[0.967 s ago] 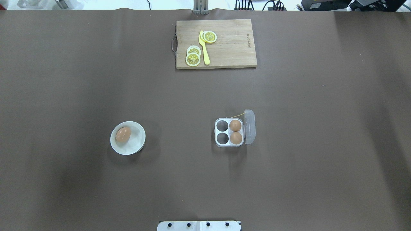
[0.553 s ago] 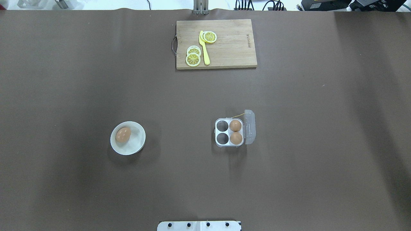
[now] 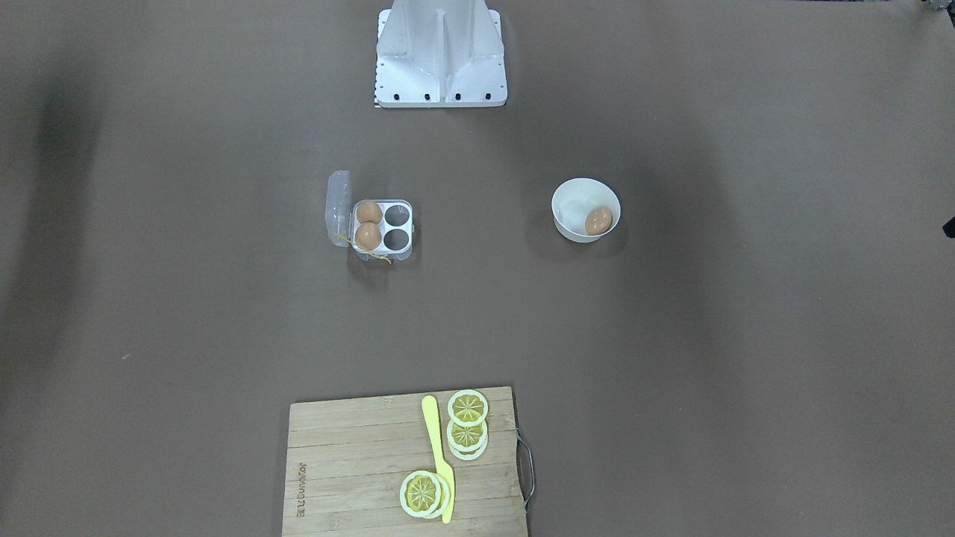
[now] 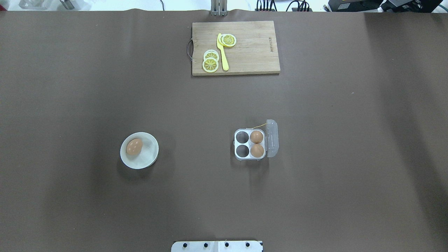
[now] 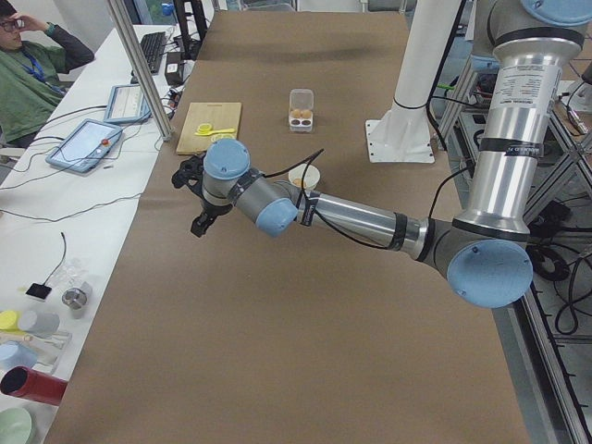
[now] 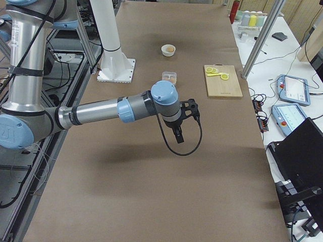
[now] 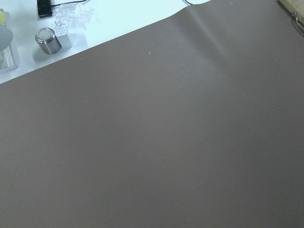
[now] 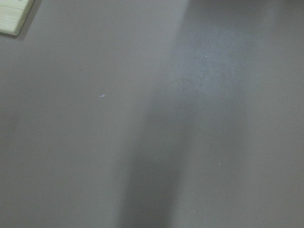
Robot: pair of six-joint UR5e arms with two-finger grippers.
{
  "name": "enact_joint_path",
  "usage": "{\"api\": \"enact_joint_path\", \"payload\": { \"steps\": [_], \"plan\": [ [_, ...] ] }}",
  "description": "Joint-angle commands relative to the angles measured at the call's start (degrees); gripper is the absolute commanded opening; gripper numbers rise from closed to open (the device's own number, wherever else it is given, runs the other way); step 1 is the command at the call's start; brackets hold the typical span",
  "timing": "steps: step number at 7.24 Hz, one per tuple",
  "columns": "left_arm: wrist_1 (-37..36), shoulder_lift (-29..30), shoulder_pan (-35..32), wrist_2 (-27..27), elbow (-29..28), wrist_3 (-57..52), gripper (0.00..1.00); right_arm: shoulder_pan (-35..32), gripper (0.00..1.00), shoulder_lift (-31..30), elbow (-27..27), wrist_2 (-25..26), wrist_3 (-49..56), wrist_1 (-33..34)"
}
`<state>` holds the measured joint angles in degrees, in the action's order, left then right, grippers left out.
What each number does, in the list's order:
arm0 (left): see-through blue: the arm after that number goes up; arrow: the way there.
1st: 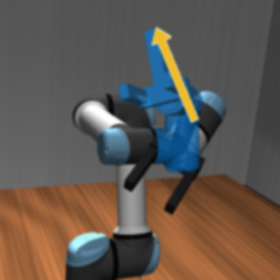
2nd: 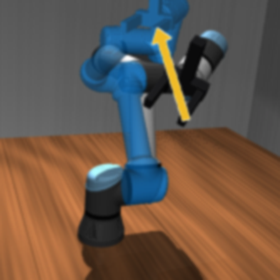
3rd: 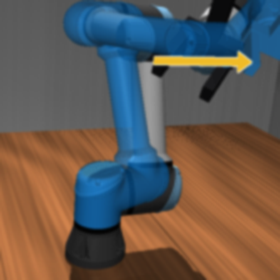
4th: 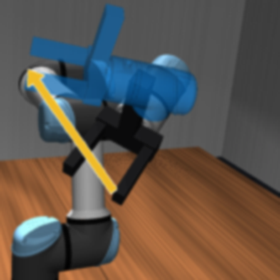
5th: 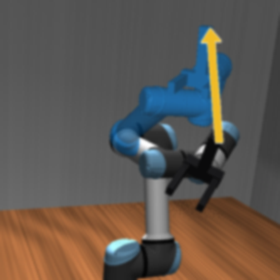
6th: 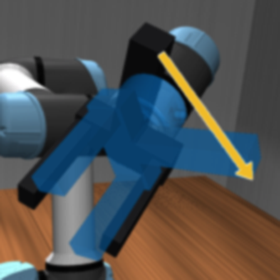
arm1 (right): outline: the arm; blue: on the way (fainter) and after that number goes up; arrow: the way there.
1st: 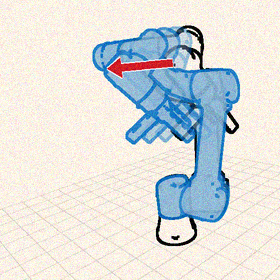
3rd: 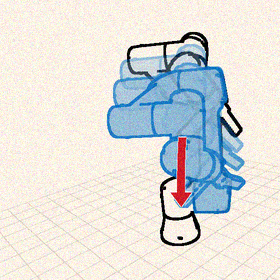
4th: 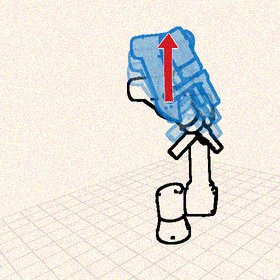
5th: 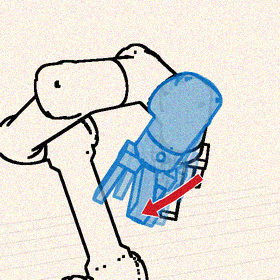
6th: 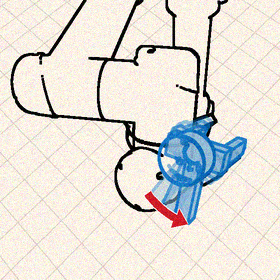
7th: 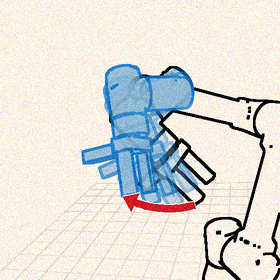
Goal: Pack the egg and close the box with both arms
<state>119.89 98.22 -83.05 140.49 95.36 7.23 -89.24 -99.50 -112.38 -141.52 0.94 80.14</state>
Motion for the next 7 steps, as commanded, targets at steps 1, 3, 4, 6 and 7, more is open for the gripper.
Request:
{"api": "enact_joint_path", "payload": {
  "steps": [1, 3, 4, 6, 7],
  "plan": [
    [4.9, 2.4, 6.9, -0.1, 0.3, 3.8, 0.98, 4.3, 0.98, 1.1, -0.2, -3.5, -5.3, -2.2],
    [5.0, 3.2, 11.2, -0.2, 4.1, 14.8, 0.98, 9.9, 0.98, 4.0, -1.8, -2.0, -22.7, -8.1],
    [5.0, 3.2, 14.0, -0.5, 5.6, 19.3, 0.98, 13.4, 0.98, 4.7, -2.7, -0.5, -30.2, -10.8],
    [5.0, 3.1, 18.9, -0.7, 7.9, 23.2, 0.98, 22.0, 0.98, 7.0, -7.6, 7.4, -47.2, -11.1],
    [5.0, 3.1, 22.5, -3.4, 9.8, 26.9, 0.98, 27.5, 0.97, 8.2, -8.8, 13.1, -54.9, -11.0]
  ]
}}
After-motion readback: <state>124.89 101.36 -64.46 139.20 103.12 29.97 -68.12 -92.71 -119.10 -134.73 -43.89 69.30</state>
